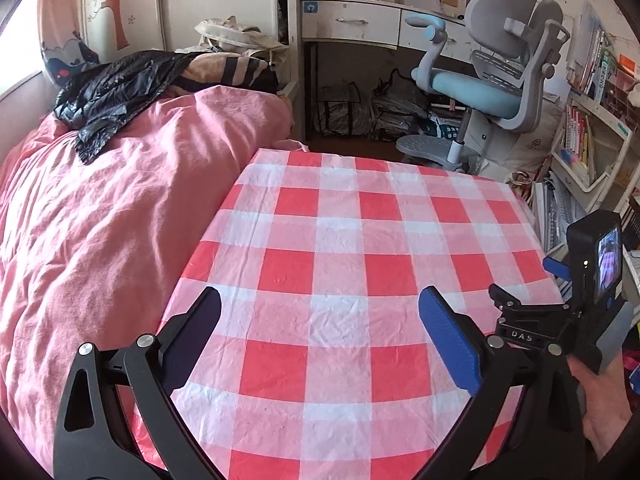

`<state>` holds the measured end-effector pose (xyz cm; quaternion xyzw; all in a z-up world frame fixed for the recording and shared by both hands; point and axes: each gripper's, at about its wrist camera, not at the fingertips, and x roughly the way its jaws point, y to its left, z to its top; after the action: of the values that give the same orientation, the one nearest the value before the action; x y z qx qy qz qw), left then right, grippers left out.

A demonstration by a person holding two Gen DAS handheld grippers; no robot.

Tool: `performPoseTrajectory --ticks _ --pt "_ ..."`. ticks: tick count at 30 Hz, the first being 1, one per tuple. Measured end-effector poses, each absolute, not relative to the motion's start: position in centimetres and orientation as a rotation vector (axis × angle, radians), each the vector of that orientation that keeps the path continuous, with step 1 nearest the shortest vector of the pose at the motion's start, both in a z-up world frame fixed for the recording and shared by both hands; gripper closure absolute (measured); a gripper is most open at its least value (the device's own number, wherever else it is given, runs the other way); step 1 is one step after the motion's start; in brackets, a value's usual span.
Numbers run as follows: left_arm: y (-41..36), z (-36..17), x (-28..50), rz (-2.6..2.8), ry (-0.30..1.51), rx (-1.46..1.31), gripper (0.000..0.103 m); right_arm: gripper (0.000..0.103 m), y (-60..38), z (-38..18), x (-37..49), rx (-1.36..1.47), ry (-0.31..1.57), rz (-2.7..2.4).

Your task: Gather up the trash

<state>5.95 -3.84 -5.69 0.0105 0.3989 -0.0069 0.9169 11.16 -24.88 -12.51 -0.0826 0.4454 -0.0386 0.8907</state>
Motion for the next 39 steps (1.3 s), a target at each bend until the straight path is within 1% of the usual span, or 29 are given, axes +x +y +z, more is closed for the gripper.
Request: performPoseTrajectory --ticks 7,12,15,39 --pt "-4.6 -5.4 7.8 0.001 0.8 0.05 0.007 0.008 -27.2 -13.5 12.8 -0.1 0.967 -0.096" --pt "-5.6 -5.3 7.8 -0.011 0.793 0.054 0.007 0.008 -27.2 -13.9 13.3 -0.079 0.991 -0.078" --pt "-6.1 -5.3 7.5 -0.009 0.791 0.073 0.007 0.007 -28.0 -14.2 13.4 -0.008 1.009 -0.064" --pt "-11.5 -6.5 5.8 -0.044 0.816 0.21 0.007 0.007 -27.8 -14.2 13.4 -0.009 1.009 -0.077"
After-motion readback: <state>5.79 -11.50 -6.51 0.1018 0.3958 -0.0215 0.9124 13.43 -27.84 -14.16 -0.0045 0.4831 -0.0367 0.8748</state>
